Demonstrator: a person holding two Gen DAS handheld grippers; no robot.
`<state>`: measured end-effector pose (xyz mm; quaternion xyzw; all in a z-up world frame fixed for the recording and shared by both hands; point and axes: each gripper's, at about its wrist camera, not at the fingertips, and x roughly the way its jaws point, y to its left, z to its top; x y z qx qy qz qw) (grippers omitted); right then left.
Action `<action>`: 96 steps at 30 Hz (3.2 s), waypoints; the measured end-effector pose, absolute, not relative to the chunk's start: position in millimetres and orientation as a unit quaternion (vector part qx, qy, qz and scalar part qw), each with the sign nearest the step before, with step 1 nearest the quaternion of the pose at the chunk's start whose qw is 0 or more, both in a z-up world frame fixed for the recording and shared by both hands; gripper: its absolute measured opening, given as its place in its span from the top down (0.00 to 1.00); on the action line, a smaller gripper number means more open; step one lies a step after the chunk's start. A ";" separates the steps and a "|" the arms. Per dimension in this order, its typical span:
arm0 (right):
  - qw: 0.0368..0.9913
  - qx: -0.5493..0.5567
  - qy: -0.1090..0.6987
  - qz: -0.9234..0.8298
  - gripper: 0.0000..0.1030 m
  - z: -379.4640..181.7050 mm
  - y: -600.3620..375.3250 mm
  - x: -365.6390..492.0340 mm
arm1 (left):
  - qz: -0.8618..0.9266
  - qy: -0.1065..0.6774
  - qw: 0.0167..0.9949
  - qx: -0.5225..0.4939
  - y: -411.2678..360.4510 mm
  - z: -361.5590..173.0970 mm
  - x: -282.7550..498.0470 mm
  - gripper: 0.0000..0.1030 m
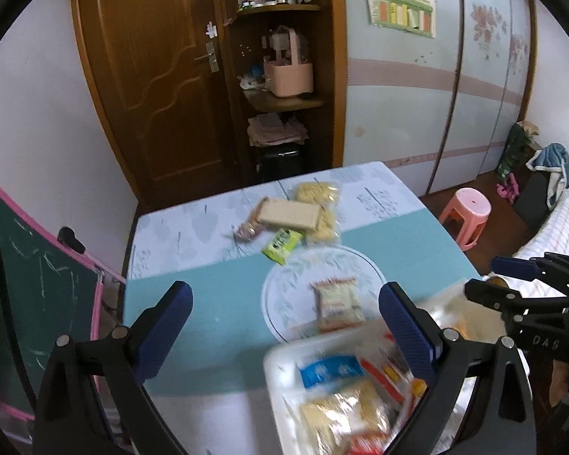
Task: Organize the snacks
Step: 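Move both grippers back over the remaining snacks, then grasp the LIPO bag with the right gripper while the left grasps the brown wafer, then lower both snacks into the white tray and open both grippers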
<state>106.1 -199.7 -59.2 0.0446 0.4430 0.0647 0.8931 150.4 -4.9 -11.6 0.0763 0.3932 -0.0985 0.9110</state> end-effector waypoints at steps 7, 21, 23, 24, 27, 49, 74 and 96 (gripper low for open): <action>0.868 0.052 0.490 0.067 0.46 -79.0 -208.1 176.1 | -0.092 0.434 0.893 0.075 1.4 -20.1 233.0 0.05; 0.740 0.130 0.656 0.077 0.46 -196.4 -165.0 264.3 | -0.078 0.515 0.854 0.022 14.1 -77.8 310.0 0.05; 0.723 0.146 0.671 0.072 0.46 -209.5 -157.1 269.0 | -0.075 0.517 0.852 0.021 18.8 -81.3 311.5 0.05; 0.716 0.151 0.678 0.071 0.46 -214.7 -154.0 270.6 | -0.073 0.518 0.852 0.021 21.4 -82.5 312.4 0.05; 0.702 0.164 0.691 0.062 0.46 -227.3 -143.4 272.3 | -0.066 0.521 0.851 0.012 32.3 -85.8 313.1 0.05; 0.735 -0.037 0.677 0.032 0.55 -225.6 -102.9 270.7 | -0.037 0.566 0.823 -0.036 37.0 -119.4 352.3 0.05; 0.771 0.179 0.607 0.070 0.55 -189.3 -257.5 242.4 | 0.076 0.607 0.763 -0.211 -37.8 -224.0 461.8 0.15; 0.806 0.212 0.541 0.110 0.55 -142.3 -237.4 222.3 | -0.041 0.564 0.803 -0.186 -24.1 -118.8 372.1 0.49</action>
